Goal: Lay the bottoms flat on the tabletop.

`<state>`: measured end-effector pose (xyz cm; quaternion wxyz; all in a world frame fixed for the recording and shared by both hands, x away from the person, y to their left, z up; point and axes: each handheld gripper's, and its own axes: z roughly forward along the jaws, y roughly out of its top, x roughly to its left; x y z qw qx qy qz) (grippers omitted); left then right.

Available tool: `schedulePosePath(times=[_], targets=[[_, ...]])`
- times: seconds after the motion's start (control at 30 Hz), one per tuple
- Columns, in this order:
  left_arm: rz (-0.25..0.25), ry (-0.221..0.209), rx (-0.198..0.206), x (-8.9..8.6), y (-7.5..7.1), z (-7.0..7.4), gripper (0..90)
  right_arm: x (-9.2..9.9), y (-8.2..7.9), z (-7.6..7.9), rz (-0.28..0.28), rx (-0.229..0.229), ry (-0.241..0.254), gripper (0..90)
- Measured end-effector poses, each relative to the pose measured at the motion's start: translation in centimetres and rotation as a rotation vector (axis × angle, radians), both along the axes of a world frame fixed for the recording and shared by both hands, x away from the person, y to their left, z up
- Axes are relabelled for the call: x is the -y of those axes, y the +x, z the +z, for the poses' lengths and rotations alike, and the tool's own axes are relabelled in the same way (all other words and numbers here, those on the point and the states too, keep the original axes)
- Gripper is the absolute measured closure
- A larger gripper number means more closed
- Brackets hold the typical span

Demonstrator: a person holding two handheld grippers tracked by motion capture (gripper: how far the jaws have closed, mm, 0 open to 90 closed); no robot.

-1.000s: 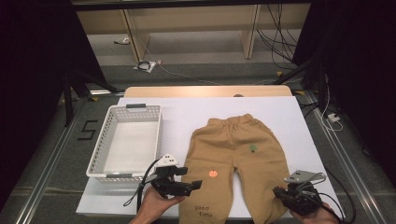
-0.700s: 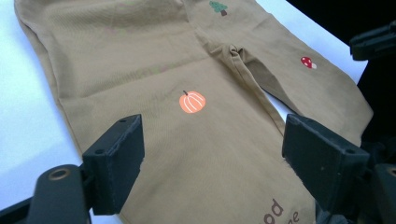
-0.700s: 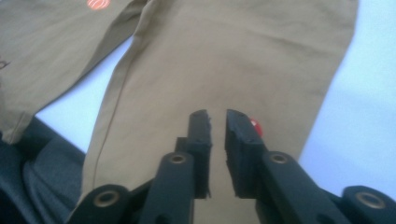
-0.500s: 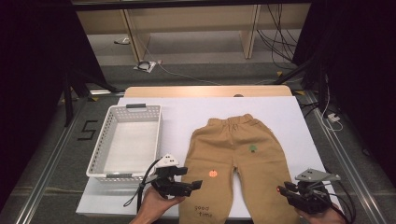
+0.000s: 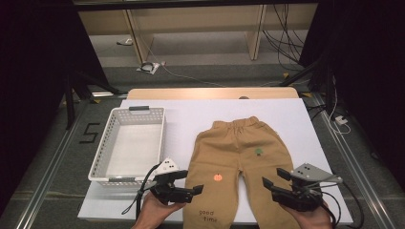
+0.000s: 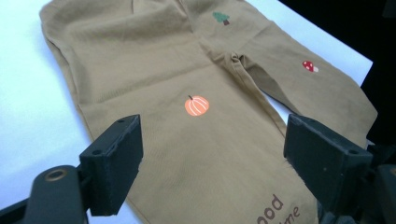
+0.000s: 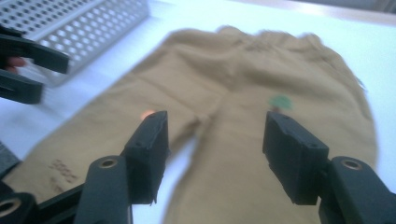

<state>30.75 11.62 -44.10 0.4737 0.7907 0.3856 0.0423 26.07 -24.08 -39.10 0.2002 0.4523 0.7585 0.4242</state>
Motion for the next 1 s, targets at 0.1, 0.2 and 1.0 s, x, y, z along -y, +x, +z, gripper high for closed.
schedulePosePath(times=[0.1, 0.2, 1.0], targets=[[0.001, 0.003, 0.003, -0.2, 0.0, 0.0, 19.5, -1.4, 0.3, 0.3, 0.042, 0.000, 0.001, 41.3], [-0.003, 0.016, 0.000, -0.3, -0.1, -0.2, 19.5, -2.6, 1.2, 0.2, 0.067, -0.003, -0.015, 40.8], [0.023, 0.046, -0.028, -0.4, -0.4, -0.5, 19.5, -8.7, 8.2, -1.0, 0.145, -0.046, -0.003, 38.7]])
